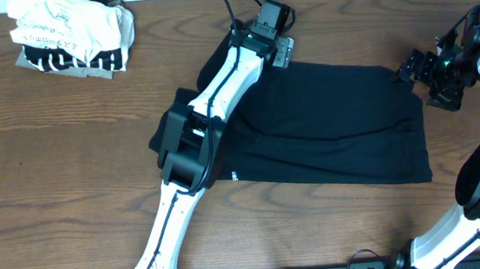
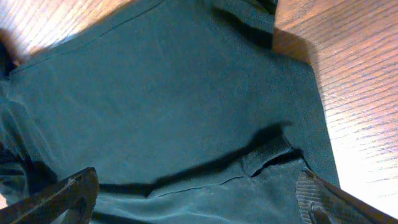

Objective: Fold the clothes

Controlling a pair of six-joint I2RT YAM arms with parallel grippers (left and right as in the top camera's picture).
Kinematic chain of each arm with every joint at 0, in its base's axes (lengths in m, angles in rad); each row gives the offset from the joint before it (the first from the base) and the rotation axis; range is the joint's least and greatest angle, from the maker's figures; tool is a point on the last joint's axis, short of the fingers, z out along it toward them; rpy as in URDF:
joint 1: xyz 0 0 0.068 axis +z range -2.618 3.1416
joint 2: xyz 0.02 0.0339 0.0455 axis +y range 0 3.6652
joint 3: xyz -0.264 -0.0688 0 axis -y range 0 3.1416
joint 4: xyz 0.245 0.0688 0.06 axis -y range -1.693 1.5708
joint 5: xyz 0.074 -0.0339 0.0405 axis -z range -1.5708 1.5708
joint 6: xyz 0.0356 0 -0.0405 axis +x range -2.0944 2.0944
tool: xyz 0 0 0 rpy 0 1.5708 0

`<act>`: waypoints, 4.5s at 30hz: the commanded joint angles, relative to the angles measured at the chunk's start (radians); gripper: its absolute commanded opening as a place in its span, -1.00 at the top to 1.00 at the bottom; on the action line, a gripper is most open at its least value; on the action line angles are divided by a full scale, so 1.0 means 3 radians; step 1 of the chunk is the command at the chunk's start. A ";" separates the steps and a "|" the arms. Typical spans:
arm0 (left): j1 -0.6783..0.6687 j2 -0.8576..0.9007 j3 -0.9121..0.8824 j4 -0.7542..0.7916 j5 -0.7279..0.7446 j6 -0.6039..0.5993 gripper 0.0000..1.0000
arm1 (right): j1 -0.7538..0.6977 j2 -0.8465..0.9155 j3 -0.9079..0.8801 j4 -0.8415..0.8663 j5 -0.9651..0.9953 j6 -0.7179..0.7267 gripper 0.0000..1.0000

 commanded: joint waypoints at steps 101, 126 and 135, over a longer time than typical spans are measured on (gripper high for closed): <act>0.0009 0.0108 0.0055 -0.0023 -0.0224 0.0019 0.88 | -0.0076 0.1066 0.0244 0.1161 0.0308 0.0607 0.98; 0.0008 -0.0638 0.0055 -0.0540 -0.0223 -0.0071 0.88 | -0.0109 0.0324 0.0324 0.0636 0.0234 0.0603 0.97; 0.0009 -0.0725 0.0055 -0.1164 -0.0224 -0.0195 0.88 | -0.0111 0.0324 0.0324 0.0331 0.0247 0.0567 0.98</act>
